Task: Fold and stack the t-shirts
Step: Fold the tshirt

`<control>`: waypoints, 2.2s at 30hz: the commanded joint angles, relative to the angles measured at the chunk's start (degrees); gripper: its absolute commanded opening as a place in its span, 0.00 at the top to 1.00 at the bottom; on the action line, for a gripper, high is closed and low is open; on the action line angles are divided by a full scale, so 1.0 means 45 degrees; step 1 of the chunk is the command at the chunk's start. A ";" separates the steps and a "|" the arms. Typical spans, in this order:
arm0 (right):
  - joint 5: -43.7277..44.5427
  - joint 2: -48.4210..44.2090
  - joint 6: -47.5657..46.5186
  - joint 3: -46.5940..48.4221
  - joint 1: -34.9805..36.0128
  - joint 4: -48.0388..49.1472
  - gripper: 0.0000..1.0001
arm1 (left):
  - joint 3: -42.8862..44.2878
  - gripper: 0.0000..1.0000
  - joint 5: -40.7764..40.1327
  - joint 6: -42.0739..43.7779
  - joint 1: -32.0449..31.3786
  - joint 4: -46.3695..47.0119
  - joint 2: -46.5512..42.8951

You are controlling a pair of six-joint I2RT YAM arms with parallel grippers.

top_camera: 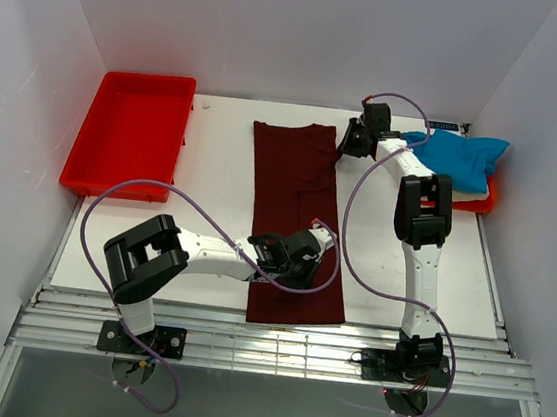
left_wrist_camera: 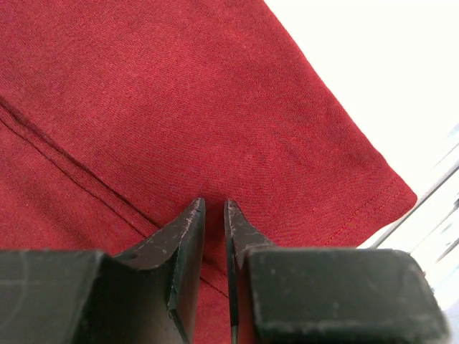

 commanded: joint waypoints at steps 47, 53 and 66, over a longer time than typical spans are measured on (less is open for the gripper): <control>-0.0166 0.0768 0.0972 0.1546 0.0014 0.2168 0.55 | -0.0046 0.75 0.0147 0.0002 -0.0028 -0.1578 0.0789; -0.0360 0.0591 0.0188 0.1408 -0.0084 0.1485 0.49 | 0.0111 0.75 0.0167 0.0080 -0.0028 -0.1578 0.0946; -0.0419 0.0103 0.0013 0.0118 -0.0065 0.1054 0.83 | -0.0182 0.75 0.0030 -0.0076 -0.0028 -0.1617 0.0731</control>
